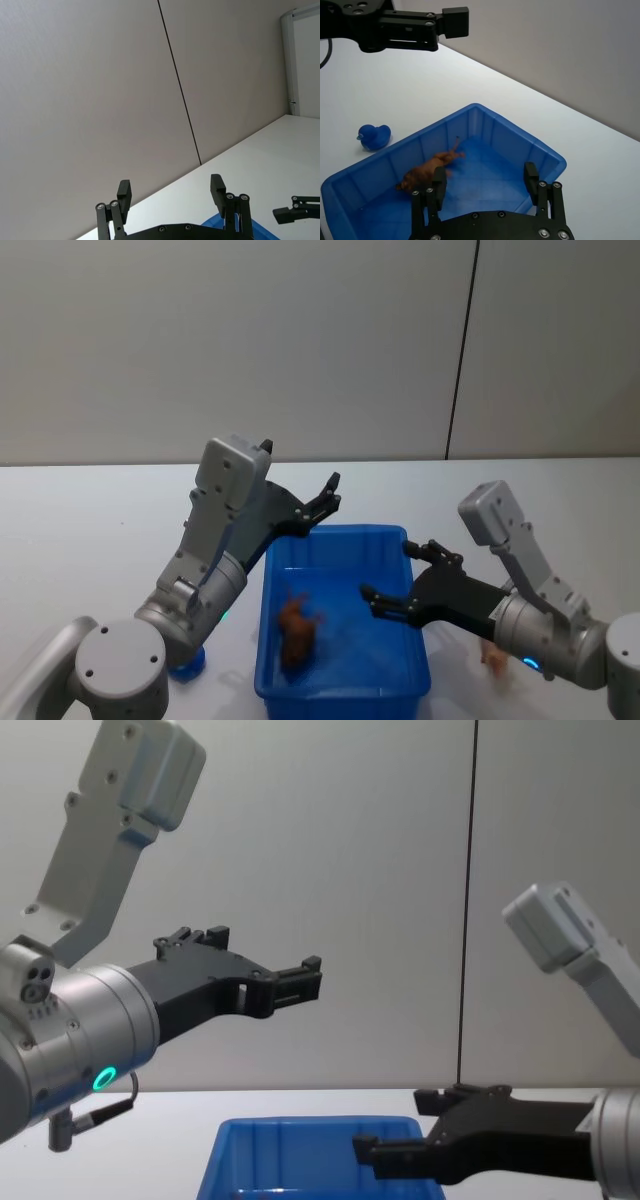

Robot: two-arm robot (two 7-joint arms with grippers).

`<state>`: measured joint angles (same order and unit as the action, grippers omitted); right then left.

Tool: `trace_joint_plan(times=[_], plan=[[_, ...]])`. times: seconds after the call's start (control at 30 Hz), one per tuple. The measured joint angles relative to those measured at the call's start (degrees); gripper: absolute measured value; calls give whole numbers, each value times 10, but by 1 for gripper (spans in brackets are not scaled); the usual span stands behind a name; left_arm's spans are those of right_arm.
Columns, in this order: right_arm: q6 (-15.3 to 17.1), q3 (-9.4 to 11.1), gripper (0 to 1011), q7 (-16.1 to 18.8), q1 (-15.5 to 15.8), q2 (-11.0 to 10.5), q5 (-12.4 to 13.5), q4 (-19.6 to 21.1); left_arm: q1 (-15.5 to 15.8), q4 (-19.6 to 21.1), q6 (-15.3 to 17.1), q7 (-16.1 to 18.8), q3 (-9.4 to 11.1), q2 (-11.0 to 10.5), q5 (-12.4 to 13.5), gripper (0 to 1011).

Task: Pick up the two dolls from the table and place them into the box.

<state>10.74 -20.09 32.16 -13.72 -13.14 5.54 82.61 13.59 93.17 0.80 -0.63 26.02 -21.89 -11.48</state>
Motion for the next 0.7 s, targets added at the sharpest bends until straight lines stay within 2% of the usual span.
trace_joint_plan(times=[0.13,0.4,0.7], plan=[[2,3,1000,-8,1,-4,5,2,0,0,0,0,0,0,0,1001],[5,17,1001,-25,19,-24,25,22,0,0,0,0,0,0,0,1001],[21,38,1001,-47,58,-62,58,53,0,0,0,0,0,0,0,1001]])
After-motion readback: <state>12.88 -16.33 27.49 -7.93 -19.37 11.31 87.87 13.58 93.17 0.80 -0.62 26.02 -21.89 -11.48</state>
